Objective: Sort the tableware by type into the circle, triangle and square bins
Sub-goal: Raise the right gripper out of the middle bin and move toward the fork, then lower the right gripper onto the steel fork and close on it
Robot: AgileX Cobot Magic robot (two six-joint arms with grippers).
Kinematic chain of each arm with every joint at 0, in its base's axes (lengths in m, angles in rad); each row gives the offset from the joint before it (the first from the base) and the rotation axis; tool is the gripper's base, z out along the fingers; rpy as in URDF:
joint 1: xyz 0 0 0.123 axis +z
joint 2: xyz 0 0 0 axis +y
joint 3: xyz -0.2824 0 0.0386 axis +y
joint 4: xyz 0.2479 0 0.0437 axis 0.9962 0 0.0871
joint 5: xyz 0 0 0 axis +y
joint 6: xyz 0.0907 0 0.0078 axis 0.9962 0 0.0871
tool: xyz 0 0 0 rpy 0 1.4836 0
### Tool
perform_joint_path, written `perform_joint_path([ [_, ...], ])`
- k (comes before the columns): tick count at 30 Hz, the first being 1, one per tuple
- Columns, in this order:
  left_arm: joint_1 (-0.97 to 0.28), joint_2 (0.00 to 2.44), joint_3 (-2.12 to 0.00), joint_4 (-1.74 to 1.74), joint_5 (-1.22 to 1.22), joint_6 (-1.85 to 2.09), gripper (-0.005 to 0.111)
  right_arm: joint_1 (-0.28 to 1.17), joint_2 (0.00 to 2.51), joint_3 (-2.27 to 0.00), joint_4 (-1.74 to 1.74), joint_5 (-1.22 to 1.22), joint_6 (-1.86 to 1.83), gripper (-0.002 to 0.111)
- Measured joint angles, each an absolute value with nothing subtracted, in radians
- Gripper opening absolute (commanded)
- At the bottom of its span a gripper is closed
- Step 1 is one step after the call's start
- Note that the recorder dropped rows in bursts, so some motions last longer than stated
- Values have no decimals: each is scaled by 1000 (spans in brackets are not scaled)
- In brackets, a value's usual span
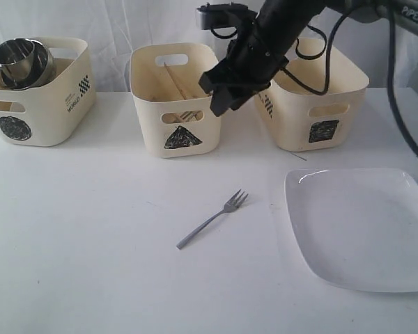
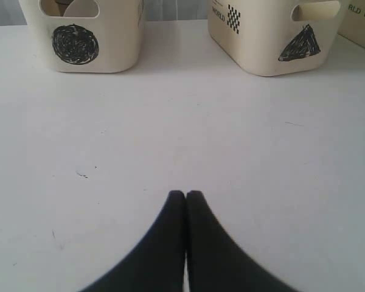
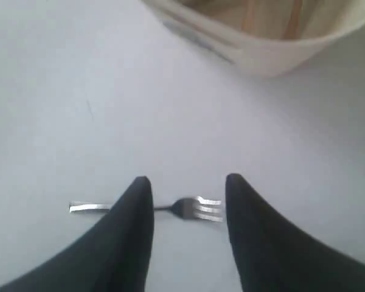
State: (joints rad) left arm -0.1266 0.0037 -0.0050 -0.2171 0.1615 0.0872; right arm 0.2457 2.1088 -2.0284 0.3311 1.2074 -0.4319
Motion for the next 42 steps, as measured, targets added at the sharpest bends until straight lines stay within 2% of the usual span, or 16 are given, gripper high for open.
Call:
perform_joint_path([
  [8,-127,4,-5,-217,161,87,0,366,1900,-1649,226,1163,-670,38],
  [13,-127,4,-5,-217,161,87,0,456,1871,-1484,169,989,-942,54],
  [16,-127,4,-5,-217,161,87,0,475,1878,-1431,116,868,-1031,60],
  [23,-127,4,-5,-217,161,87,0,478,1917,-1404,91,745,-1216,60],
  [42,-127,4,-5,-217,161,87,0,478,2044,-1457,93,752,-1241,60],
])
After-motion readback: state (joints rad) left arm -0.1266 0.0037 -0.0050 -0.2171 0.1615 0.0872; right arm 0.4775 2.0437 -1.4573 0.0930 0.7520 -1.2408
